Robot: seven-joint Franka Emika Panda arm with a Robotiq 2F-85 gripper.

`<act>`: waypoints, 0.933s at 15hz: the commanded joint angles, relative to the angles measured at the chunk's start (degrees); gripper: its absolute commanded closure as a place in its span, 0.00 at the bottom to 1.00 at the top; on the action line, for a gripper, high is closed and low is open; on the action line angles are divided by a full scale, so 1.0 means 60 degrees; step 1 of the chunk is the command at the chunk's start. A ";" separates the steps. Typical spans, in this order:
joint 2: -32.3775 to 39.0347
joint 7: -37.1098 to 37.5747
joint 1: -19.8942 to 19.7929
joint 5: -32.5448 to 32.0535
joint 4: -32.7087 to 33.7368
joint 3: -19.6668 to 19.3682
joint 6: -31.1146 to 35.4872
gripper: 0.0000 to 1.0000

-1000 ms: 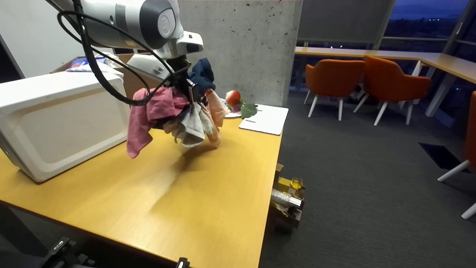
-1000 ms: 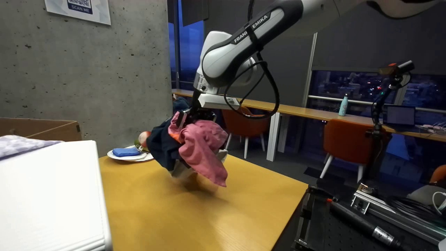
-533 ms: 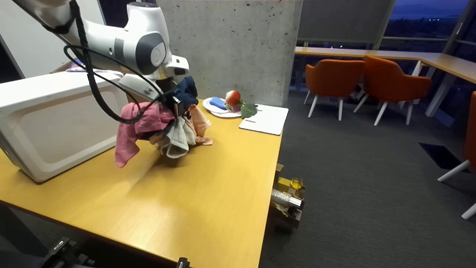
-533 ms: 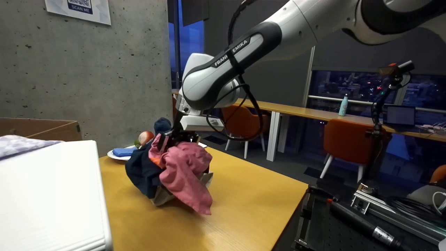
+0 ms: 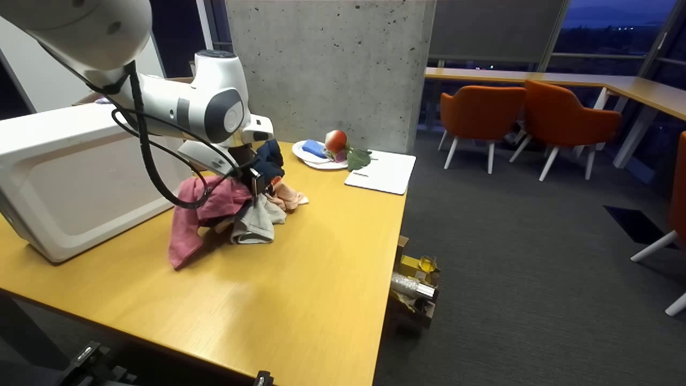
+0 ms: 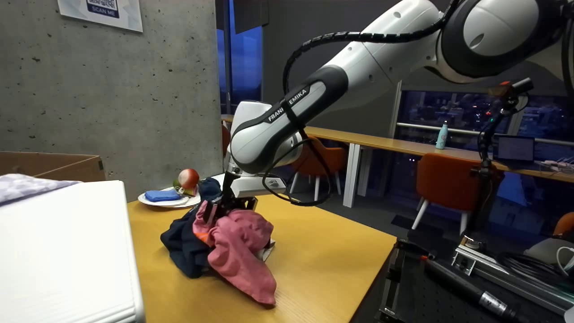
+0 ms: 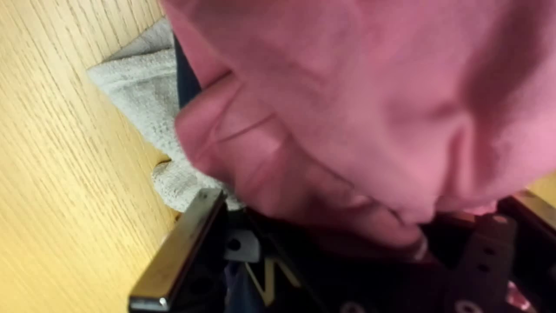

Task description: Put the pink shirt on the blue shirt, then put them on the peach shirt, then put them on the white towel and move them backwards

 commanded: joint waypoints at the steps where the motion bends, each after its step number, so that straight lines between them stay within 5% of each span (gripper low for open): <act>1: 0.0063 -0.0206 0.0010 0.0255 0.0558 -0.0050 -0.0536 0.42; 7: -0.0707 -0.0018 0.0044 0.0247 0.0347 -0.0121 -0.1055 0.02; 14: -0.2330 0.0412 0.0225 -0.0057 -0.0779 -0.0387 -0.3818 0.00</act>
